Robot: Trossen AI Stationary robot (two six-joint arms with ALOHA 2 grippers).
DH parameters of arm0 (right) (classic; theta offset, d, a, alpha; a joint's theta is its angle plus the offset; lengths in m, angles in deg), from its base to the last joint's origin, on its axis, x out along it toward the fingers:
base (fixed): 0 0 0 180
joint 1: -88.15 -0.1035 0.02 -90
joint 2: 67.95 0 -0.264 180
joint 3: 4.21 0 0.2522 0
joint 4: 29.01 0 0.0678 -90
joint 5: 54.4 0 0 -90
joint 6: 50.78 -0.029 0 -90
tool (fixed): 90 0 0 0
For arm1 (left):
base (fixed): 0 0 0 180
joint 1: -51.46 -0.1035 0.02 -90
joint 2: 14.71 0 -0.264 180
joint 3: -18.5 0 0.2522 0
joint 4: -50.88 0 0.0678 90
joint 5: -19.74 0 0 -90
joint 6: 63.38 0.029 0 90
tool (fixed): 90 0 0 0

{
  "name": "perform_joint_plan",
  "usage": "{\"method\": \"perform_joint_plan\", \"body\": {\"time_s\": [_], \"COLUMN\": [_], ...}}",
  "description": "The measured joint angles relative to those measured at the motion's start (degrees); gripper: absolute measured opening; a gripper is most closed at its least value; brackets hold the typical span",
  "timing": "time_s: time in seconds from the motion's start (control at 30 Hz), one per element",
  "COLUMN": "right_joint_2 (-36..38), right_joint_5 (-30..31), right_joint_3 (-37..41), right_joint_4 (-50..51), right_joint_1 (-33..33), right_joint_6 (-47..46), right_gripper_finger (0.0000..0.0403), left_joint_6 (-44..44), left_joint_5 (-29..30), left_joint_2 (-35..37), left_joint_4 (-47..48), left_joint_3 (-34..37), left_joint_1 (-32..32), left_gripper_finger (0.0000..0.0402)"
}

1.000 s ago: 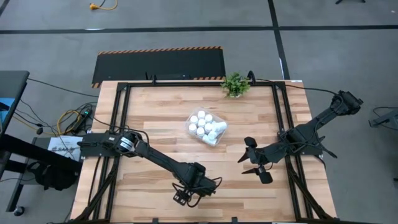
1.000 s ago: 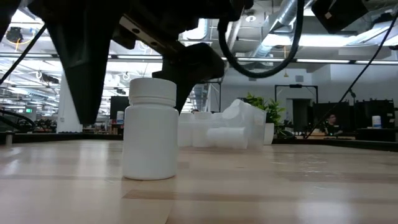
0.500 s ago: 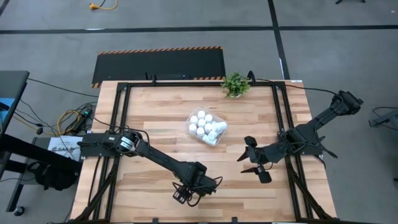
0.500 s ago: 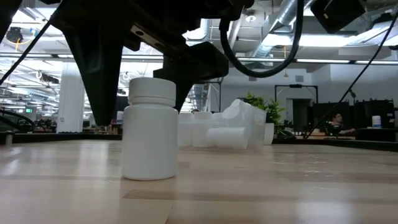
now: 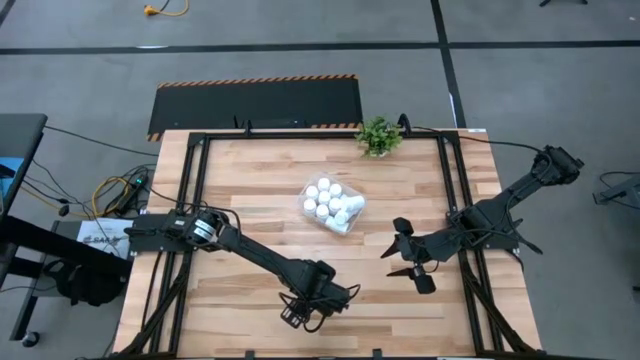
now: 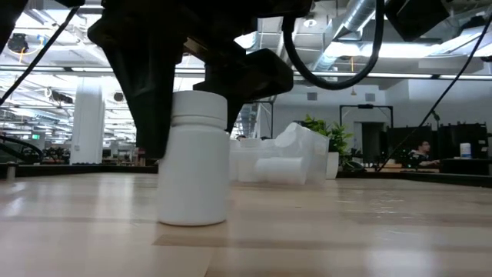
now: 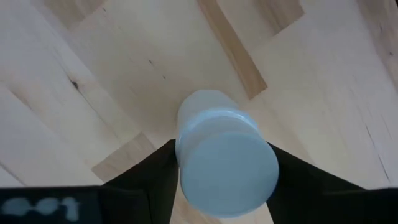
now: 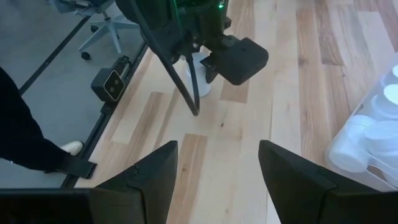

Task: Pick and place pill bottles into a basket
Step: Put the pill bottle into the bin

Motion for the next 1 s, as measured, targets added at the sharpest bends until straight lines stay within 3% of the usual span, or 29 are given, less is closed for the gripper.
{"method": "perform_joint_plan", "body": {"time_s": [0.27, 0.57, 1.0], "right_joint_2": [0.0, 0.0, 0.0], "right_joint_5": [0.0, 0.0, 0.0], "right_joint_3": [0.0, 0.0, 0.0], "right_joint_4": [0.0, 0.0, 0.2], "right_joint_1": [0.0, 0.0, 0.4], "right_joint_6": [-0.1, -0.1, 0.0], "right_gripper_finger": [0.0218, 0.0218, 0.0218], "left_joint_6": [0.0, 2.2, 10.2], "left_joint_5": [0.6, 4.2, 16.0], "left_joint_2": [0.0, 0.1, 0.1], "left_joint_4": [-0.2, 8.6, 28.0], "left_joint_3": [0.0, -5.4, -21.1], "left_joint_1": [0.0, -0.2, -6.7], "left_gripper_finger": [0.0177, 0.018, 0.018]}}
